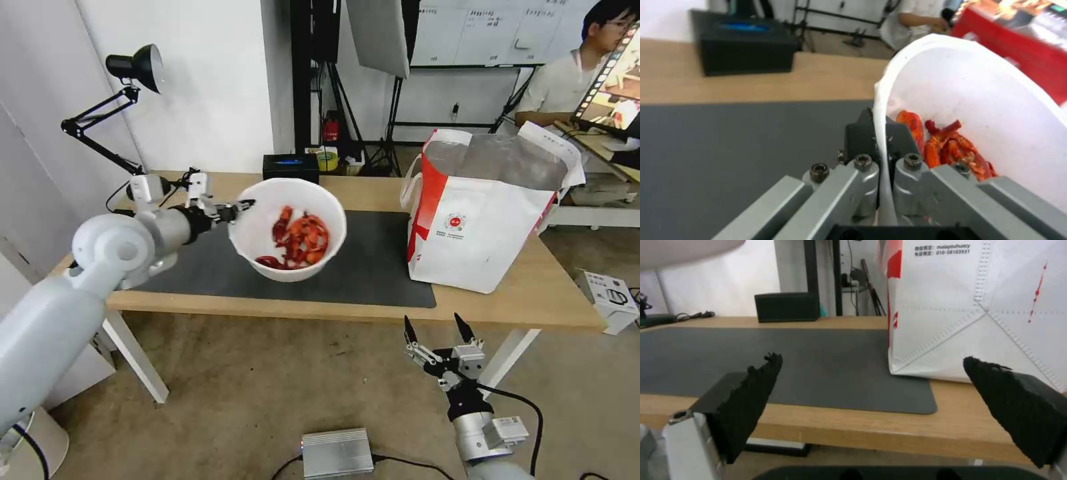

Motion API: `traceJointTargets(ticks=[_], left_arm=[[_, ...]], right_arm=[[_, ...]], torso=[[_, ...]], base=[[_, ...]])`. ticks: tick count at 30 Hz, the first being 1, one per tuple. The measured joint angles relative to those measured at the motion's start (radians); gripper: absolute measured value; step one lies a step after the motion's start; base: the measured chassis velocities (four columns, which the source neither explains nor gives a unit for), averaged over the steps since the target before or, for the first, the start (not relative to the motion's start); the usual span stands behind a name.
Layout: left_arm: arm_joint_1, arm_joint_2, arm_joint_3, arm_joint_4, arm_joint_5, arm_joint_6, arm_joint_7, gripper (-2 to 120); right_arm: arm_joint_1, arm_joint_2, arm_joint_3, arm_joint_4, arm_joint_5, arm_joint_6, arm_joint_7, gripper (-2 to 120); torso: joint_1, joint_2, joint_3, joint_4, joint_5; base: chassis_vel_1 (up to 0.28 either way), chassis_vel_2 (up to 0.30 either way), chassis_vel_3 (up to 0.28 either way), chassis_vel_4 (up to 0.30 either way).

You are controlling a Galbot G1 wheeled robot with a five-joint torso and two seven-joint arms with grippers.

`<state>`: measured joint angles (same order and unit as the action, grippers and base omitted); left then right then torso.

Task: Pick up the trash from the table and place it into the takeout bag.

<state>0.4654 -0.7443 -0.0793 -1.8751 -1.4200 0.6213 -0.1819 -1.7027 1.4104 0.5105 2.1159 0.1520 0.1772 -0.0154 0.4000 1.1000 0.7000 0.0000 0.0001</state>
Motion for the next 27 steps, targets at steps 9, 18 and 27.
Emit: traceJointTargets(ticks=[9, 18, 27], left_arm=[[-0.18, -0.064, 0.133, 0.007, -0.076, -0.001, -0.033, 0], [-0.275, -0.155, 0.225, 0.041, -0.105, -0.002, -0.057, 0], [-0.365, -0.253, 0.29, 0.073, -0.133, -0.004, -0.074, 0]], right_arm=[[0.0, 0.0, 0.0, 0.0, 0.0, 0.0, 0.0, 100], [0.0, 0.0, 0.0, 0.0, 0.0, 0.0, 0.0, 100], [0.0, 0.0, 0.0, 0.0, 0.0, 0.0, 0.0, 100]], torso=[[0.0, 0.0, 0.0, 0.0, 0.0001], [0.0, 0.0, 0.0, 0.0, 0.0], [0.0, 0.0, 0.0, 0.0, 0.0]], base=[[0.0, 0.0, 0.0, 0.0], [0.0, 0.0, 0.0, 0.0], [0.0, 0.0, 0.0, 0.0]])
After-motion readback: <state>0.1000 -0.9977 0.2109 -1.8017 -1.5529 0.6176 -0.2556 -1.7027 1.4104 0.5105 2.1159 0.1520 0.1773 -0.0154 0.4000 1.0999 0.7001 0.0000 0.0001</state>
